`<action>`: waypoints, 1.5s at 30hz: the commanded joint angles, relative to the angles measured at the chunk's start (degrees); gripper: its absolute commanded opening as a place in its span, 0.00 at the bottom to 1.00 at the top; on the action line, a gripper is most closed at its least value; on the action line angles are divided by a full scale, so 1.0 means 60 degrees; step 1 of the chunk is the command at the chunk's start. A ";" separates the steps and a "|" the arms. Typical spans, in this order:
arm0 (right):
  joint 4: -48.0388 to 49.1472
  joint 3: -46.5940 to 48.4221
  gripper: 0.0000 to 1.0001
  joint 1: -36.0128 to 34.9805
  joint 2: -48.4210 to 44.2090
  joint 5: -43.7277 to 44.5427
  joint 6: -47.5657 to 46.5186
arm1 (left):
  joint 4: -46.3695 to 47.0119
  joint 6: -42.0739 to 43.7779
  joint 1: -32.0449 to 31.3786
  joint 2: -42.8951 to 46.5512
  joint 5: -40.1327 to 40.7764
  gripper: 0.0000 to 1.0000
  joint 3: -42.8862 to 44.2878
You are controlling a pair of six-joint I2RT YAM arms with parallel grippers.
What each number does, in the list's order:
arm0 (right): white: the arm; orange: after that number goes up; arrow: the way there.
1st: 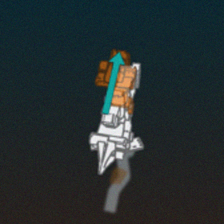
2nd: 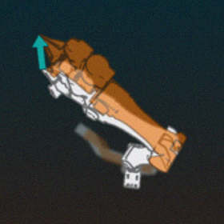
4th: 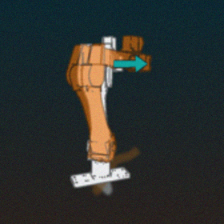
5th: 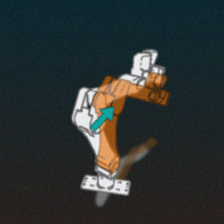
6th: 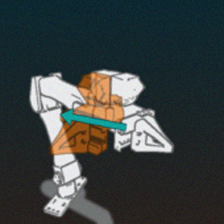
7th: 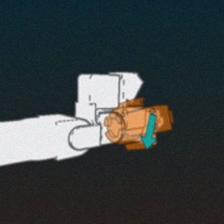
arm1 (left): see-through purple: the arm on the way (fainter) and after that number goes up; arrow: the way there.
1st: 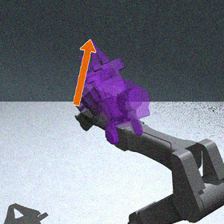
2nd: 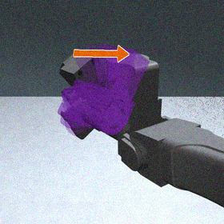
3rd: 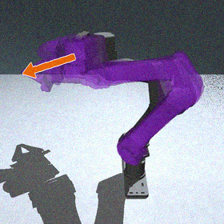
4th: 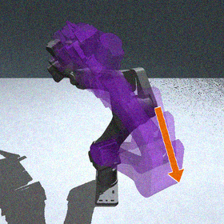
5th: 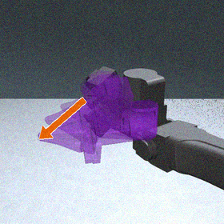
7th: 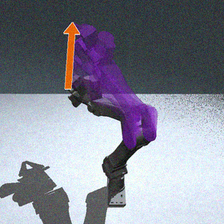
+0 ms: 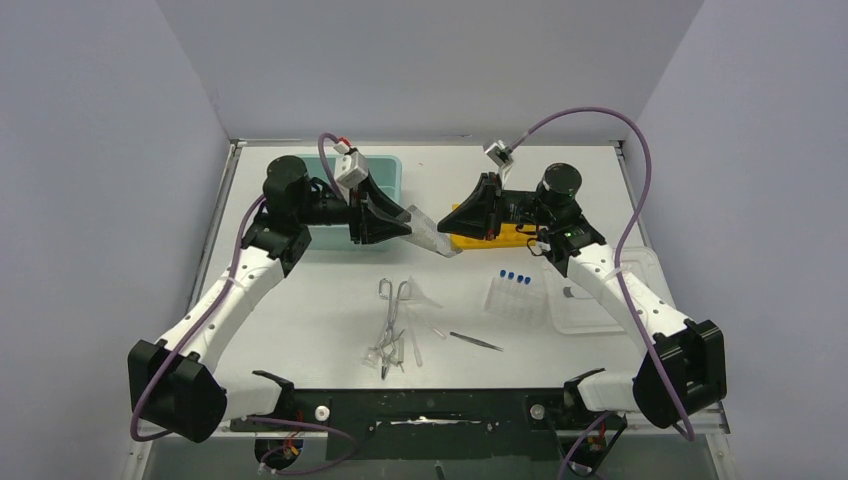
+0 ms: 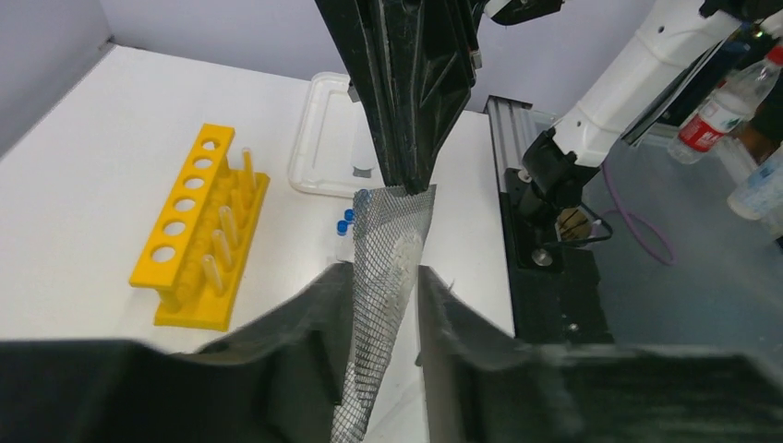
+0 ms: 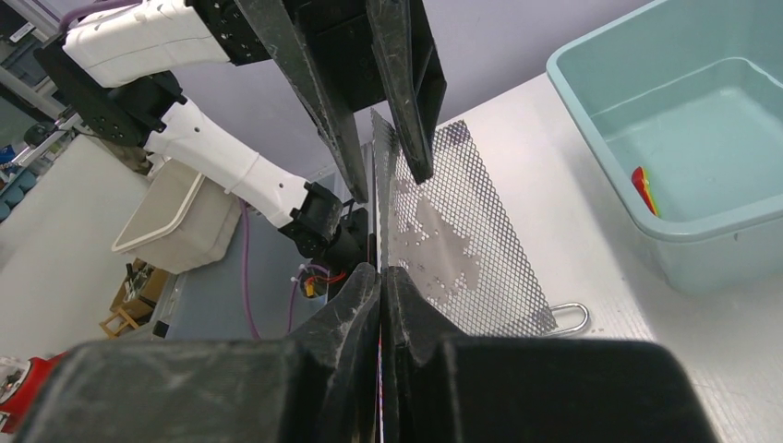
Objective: Organize the chemistry lab equipment
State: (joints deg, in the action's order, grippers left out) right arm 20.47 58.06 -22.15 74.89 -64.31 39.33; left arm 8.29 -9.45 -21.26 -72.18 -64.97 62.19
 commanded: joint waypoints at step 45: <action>-0.2138 -0.0861 0.74 0.0831 0.0523 0.3594 -0.2327 | -0.2881 -0.1372 0.1402 -0.4081 1.4711 0.17 0.2429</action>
State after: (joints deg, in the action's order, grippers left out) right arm 6.96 51.92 -17.28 77.69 -42.48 27.05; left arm -10.98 -16.47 -13.13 -96.31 23.77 75.99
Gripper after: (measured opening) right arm 0.733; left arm 0.038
